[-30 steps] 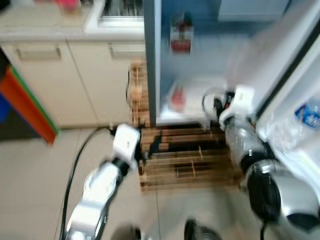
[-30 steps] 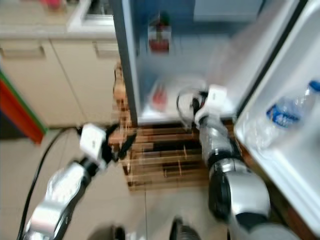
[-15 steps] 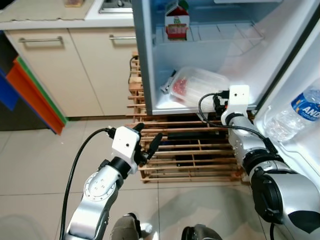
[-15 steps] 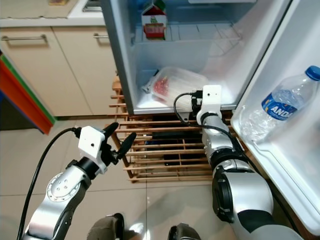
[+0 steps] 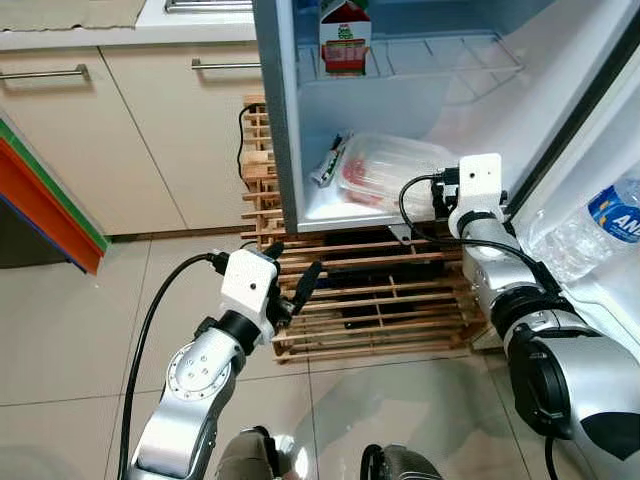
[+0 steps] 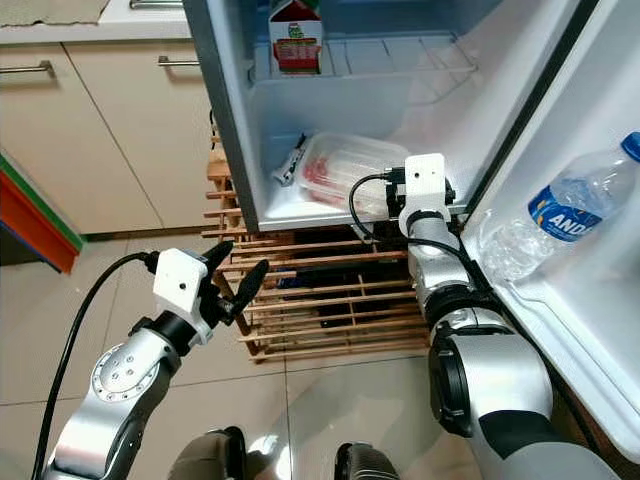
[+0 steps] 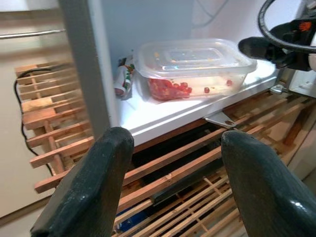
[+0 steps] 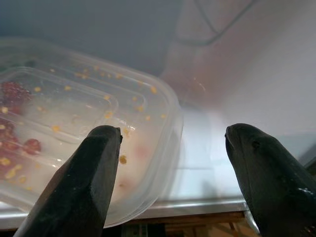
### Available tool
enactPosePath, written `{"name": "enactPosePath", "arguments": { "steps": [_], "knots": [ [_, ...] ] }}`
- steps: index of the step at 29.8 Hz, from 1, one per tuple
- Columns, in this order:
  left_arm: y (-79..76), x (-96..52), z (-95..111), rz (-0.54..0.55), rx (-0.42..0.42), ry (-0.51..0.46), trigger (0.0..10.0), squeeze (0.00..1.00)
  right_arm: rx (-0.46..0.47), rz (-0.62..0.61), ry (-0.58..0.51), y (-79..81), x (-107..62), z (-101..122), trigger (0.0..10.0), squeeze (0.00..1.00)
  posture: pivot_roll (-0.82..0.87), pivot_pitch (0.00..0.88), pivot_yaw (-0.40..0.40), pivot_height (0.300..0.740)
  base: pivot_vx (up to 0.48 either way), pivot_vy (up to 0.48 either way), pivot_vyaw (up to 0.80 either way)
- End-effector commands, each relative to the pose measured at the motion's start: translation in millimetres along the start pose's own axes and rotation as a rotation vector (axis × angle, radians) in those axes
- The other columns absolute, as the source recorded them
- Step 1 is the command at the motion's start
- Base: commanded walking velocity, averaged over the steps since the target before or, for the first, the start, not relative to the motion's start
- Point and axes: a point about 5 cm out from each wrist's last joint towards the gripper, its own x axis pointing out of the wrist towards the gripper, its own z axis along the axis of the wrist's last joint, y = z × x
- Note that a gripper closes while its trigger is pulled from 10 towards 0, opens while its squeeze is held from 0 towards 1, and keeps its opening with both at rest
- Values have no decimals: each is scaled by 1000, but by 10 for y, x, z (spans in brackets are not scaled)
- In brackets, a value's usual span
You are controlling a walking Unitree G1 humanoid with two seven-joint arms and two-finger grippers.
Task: Restocking fridge
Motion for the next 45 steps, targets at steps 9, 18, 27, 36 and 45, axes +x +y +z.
{"name": "enactPosePath", "arguments": {
  "steps": [9,18,27,36,45],
  "knots": [
    [-2,66,31,25,-1,-10,10000,0,96,-41,-292,-21,6,440,10000,0,48,145,-3,740,0,0,0],
    [37,104,29,39,-9,-5,10000,0,417,53,-198,257,-306,161,10000,0,30,149,2,740,0,0,0],
    [88,78,32,60,-2,-4,10000,0,452,142,-204,455,-755,242,10000,0,22,160,3,740,0,0,0],
    [69,36,-47,31,-32,27,10000,0,498,168,-29,579,-923,-7,10000,0,49,151,7,740,0,0,0],
    [94,97,19,33,-4,4,10000,0,487,180,13,677,-768,-132,10000,0,52,138,21,740,0,0,0]
  ]
}}
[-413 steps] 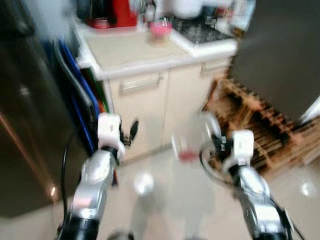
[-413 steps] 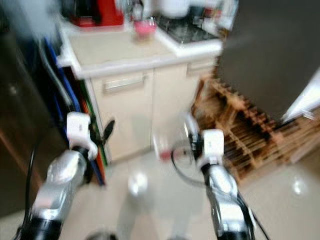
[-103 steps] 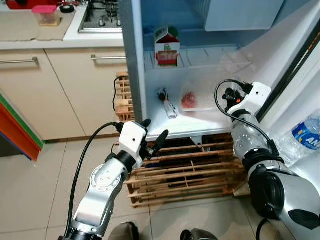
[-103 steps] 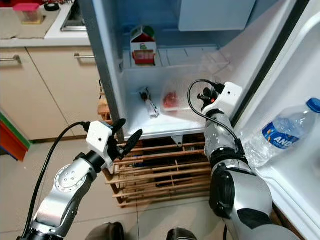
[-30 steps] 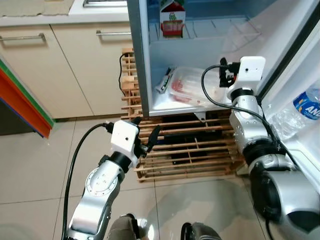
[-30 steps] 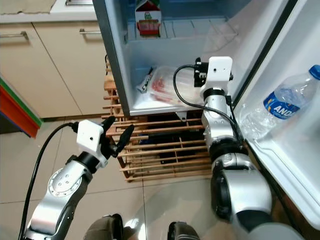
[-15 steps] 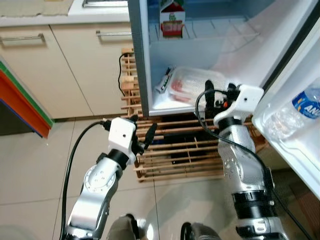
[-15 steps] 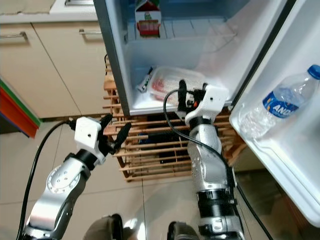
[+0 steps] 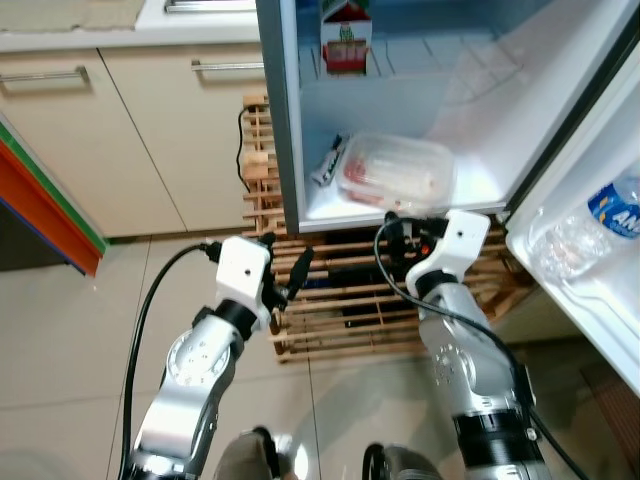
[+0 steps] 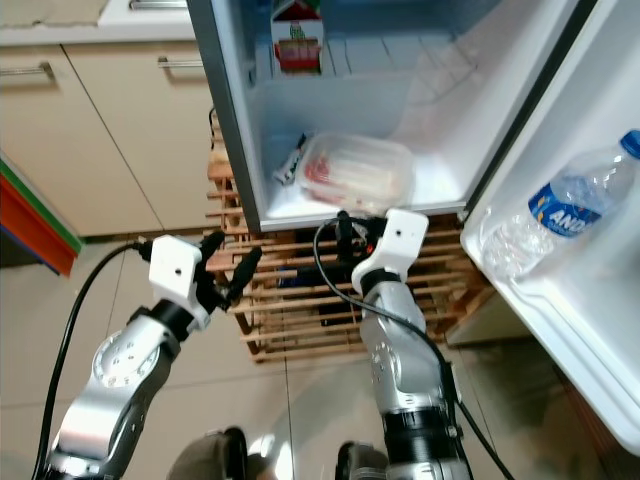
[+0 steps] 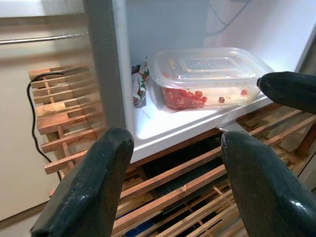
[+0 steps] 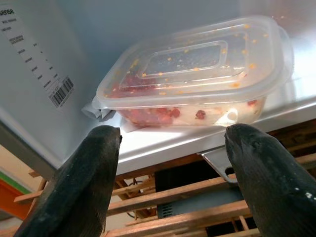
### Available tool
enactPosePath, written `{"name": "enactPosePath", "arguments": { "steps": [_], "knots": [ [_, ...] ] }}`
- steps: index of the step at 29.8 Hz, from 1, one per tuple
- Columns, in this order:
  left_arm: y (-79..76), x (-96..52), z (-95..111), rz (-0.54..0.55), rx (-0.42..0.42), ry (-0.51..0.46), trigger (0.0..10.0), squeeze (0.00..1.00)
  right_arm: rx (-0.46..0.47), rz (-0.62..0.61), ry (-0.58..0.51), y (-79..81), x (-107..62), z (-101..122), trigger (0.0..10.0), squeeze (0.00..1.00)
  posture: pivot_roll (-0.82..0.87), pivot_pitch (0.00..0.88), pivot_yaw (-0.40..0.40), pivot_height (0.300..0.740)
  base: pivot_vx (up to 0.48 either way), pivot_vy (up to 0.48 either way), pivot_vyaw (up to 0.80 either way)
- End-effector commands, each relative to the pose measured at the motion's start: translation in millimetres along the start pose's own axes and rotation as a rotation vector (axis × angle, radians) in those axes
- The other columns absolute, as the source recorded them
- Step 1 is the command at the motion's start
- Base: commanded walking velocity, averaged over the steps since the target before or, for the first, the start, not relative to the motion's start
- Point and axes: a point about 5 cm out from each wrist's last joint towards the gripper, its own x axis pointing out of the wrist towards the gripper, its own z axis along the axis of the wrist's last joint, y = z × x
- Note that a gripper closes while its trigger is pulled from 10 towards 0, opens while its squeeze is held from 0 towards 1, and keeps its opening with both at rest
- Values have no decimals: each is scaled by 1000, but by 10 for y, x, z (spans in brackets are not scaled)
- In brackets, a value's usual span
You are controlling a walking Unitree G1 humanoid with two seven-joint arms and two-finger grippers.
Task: Restocking fridge
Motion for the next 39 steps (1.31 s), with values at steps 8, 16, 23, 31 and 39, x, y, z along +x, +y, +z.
{"name": "enactPosePath", "arguments": {
  "steps": [8,16,23,31,39],
  "knots": [
    [29,21,13,5,7,1,10000,0,-7,-4,32,-17,236,-70,10000,0,67,139,22,740,0,0,0],
    [52,22,42,16,4,-7,10000,0,-37,-22,86,-125,365,-145,10000,0,78,148,24,740,0,0,0],
    [69,7,61,25,2,-11,10000,0,-129,-33,67,-217,445,-100,10000,0,86,157,24,740,0,0,0],
    [59,-13,58,25,0,-11,10000,0,-224,-60,52,-307,528,20,10000,0,98,163,19,740,0,0,0],
    [63,-42,61,27,2,-6,10000,0,-326,-86,60,-370,597,131,10000,0,118,170,21,740,0,0,0]
  ]
}}
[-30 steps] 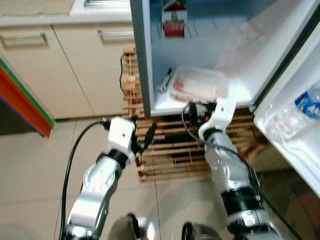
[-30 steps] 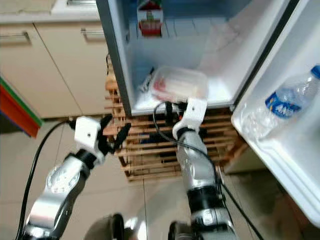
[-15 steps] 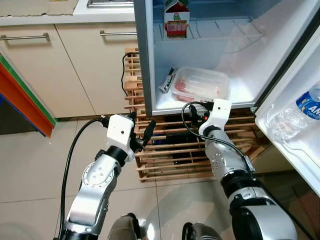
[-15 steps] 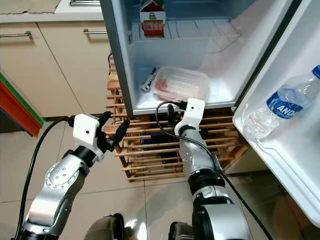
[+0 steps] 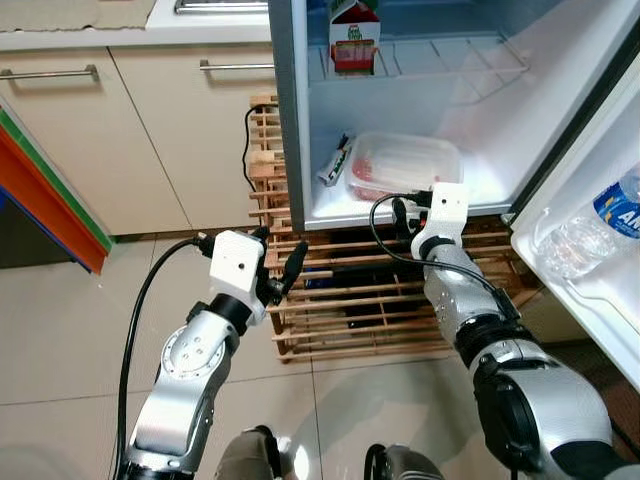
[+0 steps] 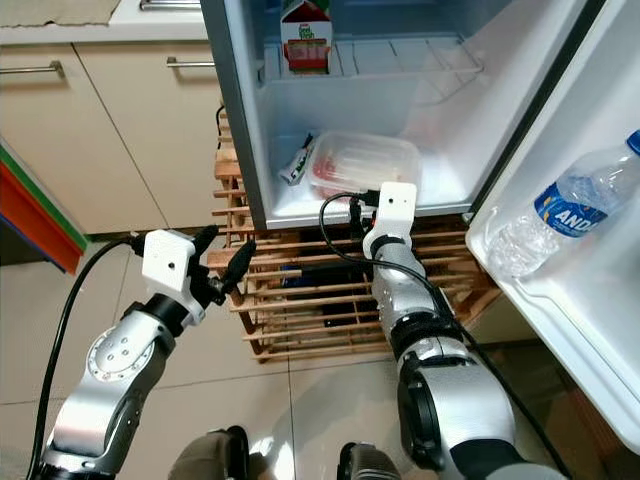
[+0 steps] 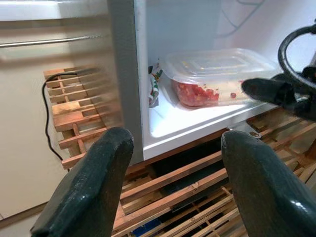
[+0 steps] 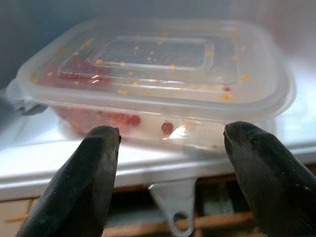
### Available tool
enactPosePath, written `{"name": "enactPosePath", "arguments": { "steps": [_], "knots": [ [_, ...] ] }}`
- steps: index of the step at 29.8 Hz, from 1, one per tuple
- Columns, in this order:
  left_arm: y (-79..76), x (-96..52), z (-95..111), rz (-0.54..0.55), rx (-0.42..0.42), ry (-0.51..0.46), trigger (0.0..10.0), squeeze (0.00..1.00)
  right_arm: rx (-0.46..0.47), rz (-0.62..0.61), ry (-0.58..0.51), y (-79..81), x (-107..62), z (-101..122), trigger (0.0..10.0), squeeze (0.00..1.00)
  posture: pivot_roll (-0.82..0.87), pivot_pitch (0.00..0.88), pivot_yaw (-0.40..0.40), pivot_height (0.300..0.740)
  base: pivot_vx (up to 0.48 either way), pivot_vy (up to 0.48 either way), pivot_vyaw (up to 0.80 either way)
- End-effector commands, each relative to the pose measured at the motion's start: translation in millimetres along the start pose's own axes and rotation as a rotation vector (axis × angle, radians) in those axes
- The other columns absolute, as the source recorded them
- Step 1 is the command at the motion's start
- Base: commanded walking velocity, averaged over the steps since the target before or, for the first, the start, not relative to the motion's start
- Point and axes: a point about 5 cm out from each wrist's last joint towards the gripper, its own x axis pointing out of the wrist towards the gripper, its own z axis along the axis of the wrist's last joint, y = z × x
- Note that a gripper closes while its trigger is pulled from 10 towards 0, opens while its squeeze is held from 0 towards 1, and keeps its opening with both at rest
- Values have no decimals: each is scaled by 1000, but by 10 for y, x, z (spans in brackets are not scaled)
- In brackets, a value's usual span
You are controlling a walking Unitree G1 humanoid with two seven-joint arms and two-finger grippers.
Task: Restocking fridge
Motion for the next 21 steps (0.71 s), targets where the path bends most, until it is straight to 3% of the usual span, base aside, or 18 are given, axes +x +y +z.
{"name": "enactPosePath", "arguments": {
  "steps": [1,13,21],
  "knots": [
    [6,-21,27,2,4,-4,10000,0,-29,-3,-1,-3,4,4,10000,0,118,170,21,740,0,0,0],
    [6,-11,27,4,5,1,10000,0,-186,-47,-21,-123,38,96,10000,0,117,170,22,740,0,0,0],
    [-9,64,23,8,17,1,10000,0,-170,-44,-66,-135,53,179,10000,0,85,145,9,740,0,0,0]
  ]
}}
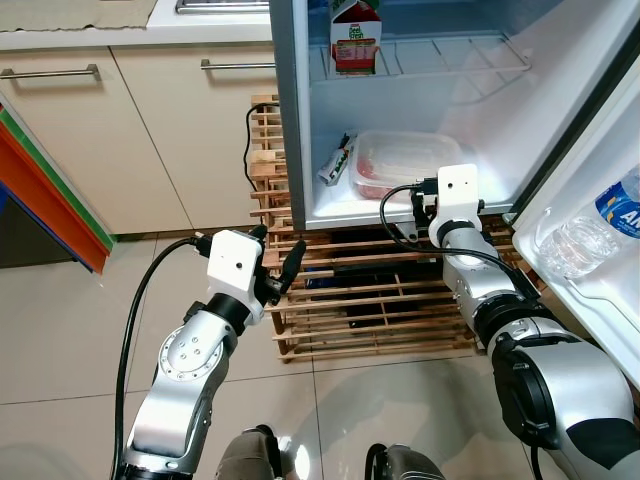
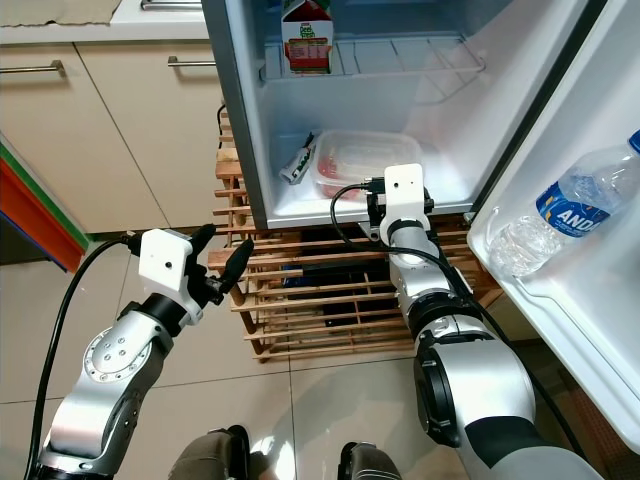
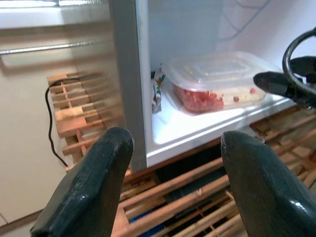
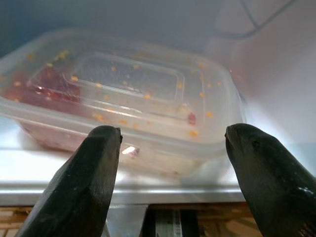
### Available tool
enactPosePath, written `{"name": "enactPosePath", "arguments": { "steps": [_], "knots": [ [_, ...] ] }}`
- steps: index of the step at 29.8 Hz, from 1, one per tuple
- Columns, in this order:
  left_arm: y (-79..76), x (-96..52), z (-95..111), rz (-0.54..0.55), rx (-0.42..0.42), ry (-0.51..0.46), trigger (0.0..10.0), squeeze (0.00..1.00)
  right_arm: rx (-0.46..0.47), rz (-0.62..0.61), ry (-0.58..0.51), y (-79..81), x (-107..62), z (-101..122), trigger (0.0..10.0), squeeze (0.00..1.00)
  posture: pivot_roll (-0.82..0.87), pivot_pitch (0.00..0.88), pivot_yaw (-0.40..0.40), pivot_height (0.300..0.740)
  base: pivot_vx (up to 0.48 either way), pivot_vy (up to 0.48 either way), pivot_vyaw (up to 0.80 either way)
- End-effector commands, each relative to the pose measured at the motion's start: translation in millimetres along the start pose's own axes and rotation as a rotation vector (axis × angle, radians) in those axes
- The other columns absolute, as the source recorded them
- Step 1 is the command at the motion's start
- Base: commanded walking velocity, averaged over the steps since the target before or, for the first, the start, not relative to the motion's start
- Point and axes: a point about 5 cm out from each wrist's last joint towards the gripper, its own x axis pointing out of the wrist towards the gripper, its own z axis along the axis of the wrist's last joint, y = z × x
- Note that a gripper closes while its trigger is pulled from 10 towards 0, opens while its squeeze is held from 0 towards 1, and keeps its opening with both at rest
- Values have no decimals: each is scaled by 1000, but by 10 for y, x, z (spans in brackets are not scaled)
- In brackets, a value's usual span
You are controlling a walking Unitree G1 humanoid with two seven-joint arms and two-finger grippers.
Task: Restocking fridge
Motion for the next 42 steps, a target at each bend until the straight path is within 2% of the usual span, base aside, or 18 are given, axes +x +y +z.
{"name": "enactPosePath", "arguments": {
  "steps": [1,3,7,8,11,14,15,16,18,22,29,32,42],
  "knots": [
    [-14,35,-65,10,3,31,10000,0,58,0,-38,-8,9,57,10000,0,72,136,7,740,0,0,0],
    [-37,96,-96,10,5,45,10000,0,128,10,-72,-8,-26,34,10000,0,46,117,3,740,0,0,0],
    [-59,145,-105,5,-4,46,10000,0,168,14,-113,0,-63,24,10000,0,30,104,1,740,0,0,0],
    [-89,180,-109,-5,-5,44,10000,0,207,27,-173,33,-136,24,10000,0,4,87,3,740,0,0,0],
    [-117,202,-123,-13,-5,46,10000,0,236,30,-210,56,-235,-1,10000,0,-8,76,3,740,0,0,0],
    [-119,227,-149,-11,-11,48,10000,0,256,42,-208,77,-404,-93,10000,0,-24,64,4,740,0,0,0],
    [-119,227,-149,-11,-11,48,10000,0,256,42,-208,77,-404,-93,10000,0,-24,64,4,740,0,0,0],
    [-117,246,-153,-9,-11,43,10000,0,259,60,-188,91,-535,-191,10000,0,-34,57,6,740,0,0,0],
    [-129,262,-153,-10,-22,35,10000,0,248,79,-170,109,-647,-288,10000,0,-38,52,7,740,0,0,0],
    [-156,296,-177,-4,-52,39,10000,0,242,89,-133,117,-790,-406,10000,0,-43,46,13,740,0,-357,0],
    [-117,331,-216,21,-63,46,10000,0,226,108,-110,135,-862,-341,10000,0,-47,44,19,740,48,-424,0],
    [-49,337,-242,65,-53,61,10000,0,219,118,-100,141,-853,-330,10000,0,-41,45,16,740,0,0,0],
    [-32,329,-230,78,1,36,10000,0,205,156,-85,214,-843,-292,10000,0,-36,50,15,740,90,0,0]
  ]
}}
